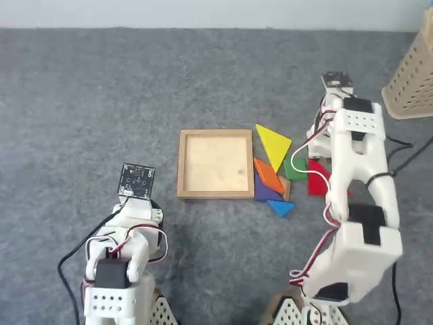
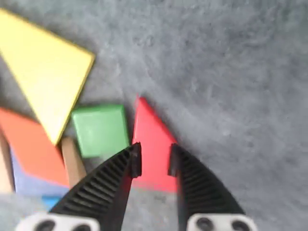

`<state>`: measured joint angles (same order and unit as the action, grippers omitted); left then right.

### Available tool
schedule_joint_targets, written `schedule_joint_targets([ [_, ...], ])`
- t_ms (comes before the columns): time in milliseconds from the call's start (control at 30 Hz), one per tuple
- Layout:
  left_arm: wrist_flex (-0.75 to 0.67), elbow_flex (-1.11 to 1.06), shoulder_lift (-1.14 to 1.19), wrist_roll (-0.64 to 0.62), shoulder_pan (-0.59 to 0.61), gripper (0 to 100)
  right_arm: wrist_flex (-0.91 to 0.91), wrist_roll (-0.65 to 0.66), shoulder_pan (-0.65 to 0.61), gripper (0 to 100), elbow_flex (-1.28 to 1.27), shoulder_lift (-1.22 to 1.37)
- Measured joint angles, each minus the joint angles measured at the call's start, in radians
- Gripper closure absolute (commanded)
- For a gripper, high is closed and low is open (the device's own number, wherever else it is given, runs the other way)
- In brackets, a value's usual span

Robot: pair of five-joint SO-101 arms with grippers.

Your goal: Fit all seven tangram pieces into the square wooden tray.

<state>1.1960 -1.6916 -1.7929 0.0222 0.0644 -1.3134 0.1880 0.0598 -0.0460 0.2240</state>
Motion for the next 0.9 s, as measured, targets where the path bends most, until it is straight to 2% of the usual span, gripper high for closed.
schedule_joint_targets([
  [200, 0.0, 0.0, 0.0, 0.0, 0.0, 99, -0.069, 0.256, -0.011, 80.3, -0.104, -0.129],
  [400, 0.0, 0.0, 0.0, 0.0, 0.0, 99, 0.061, 0.425, -0.041, 79.6, -0.385, -0.269],
  [567, 0.0, 0.0, 0.0, 0.0, 0.0, 99, 0.115, 0.597, -0.094, 71.7, -0.516, -0.304],
  [900, 0.0, 0.0, 0.0, 0.0, 0.0, 99, 0.193, 0.663, -0.095, 70.8, -0.523, -0.285],
])
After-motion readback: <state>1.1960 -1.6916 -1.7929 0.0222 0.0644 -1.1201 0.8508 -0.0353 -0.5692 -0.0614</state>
